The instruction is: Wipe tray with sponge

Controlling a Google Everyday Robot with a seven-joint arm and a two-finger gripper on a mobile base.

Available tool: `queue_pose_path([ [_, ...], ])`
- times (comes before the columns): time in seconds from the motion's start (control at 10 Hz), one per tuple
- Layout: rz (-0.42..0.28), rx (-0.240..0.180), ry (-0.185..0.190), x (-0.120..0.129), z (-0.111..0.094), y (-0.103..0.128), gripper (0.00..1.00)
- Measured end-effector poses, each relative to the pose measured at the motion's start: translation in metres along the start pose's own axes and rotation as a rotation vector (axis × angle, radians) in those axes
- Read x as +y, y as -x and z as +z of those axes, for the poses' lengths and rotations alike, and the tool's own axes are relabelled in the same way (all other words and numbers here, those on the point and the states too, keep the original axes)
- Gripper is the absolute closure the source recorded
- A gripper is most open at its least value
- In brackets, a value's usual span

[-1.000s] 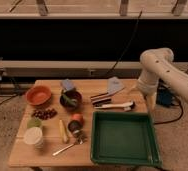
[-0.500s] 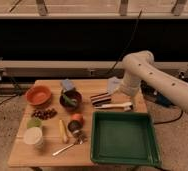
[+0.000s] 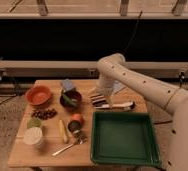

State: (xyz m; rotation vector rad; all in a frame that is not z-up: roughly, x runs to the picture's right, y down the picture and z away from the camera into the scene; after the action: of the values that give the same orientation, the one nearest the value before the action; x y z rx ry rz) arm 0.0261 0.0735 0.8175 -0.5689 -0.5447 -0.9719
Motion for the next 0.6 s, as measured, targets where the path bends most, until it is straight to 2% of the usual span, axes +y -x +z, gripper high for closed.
queue_pose_path([
  [0.1,-0.022,-0.007,-0.011,-0.017,0.006,0.005,0.20],
  [0.2,-0.069,-0.018,-0.034,-0.049,0.015,0.014,0.20],
  [0.5,-0.190,-0.036,-0.088,-0.113,0.022,0.036,0.20],
  [0.6,-0.207,-0.038,-0.096,-0.121,0.023,0.039,0.20],
])
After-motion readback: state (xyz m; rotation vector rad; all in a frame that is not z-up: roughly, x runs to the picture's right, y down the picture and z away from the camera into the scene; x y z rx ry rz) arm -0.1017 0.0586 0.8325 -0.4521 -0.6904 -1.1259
